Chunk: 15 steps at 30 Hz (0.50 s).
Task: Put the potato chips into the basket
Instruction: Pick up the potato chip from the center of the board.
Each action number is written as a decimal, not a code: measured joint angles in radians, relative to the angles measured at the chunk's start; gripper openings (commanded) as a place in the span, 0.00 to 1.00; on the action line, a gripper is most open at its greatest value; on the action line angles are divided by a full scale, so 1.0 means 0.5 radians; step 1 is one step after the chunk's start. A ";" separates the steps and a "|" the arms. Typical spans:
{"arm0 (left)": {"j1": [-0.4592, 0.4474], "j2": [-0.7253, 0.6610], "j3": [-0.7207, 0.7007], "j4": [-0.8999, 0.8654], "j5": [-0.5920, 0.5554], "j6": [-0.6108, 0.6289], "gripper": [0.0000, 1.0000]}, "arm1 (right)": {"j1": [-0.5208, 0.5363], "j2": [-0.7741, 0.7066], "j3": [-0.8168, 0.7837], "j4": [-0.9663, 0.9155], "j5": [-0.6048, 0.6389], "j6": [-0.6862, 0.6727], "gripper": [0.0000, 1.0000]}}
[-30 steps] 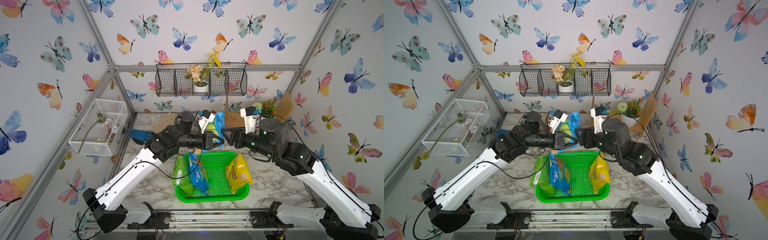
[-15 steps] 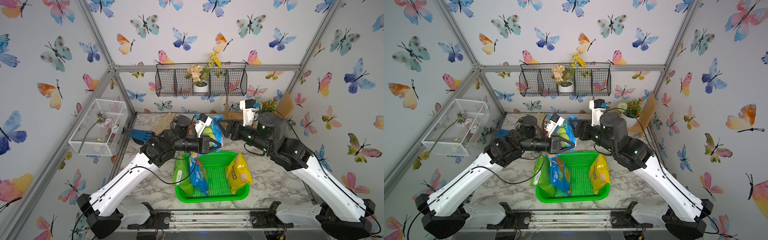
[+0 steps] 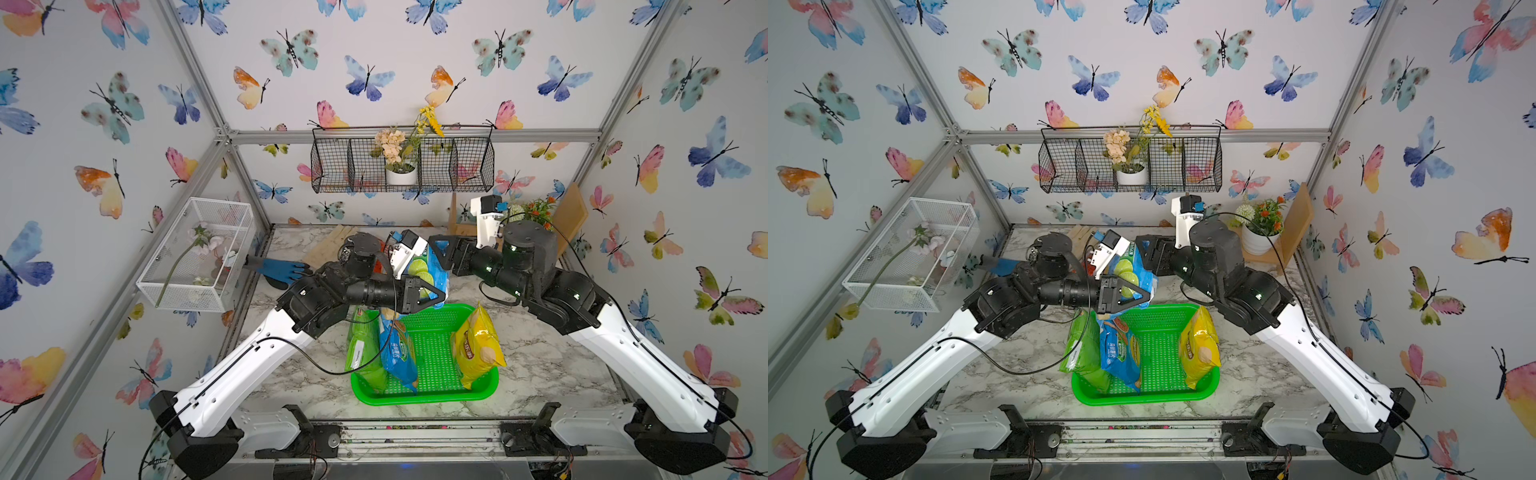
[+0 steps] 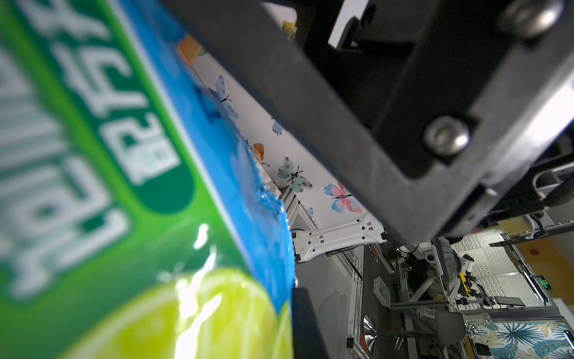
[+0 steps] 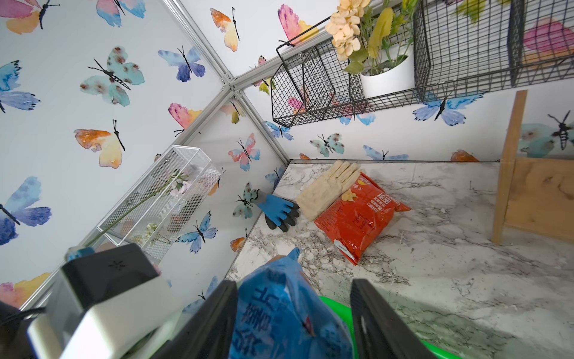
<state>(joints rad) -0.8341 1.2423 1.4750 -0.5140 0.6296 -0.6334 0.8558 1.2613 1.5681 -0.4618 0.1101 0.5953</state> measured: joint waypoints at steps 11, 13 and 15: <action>-0.031 -0.004 0.000 -0.028 0.002 0.009 0.00 | -0.034 0.048 0.002 0.054 -0.001 -0.034 0.26; -0.034 -0.004 0.000 -0.036 0.002 0.010 0.00 | -0.035 0.059 0.012 0.057 -0.011 -0.034 0.16; -0.034 -0.005 0.000 -0.040 0.001 0.010 0.00 | -0.037 0.064 0.024 0.057 -0.021 -0.033 0.08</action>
<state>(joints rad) -0.8513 1.2400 1.4750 -0.5339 0.6300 -0.6285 0.8371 1.2934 1.5799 -0.4332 0.0994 0.5789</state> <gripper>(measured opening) 0.052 0.136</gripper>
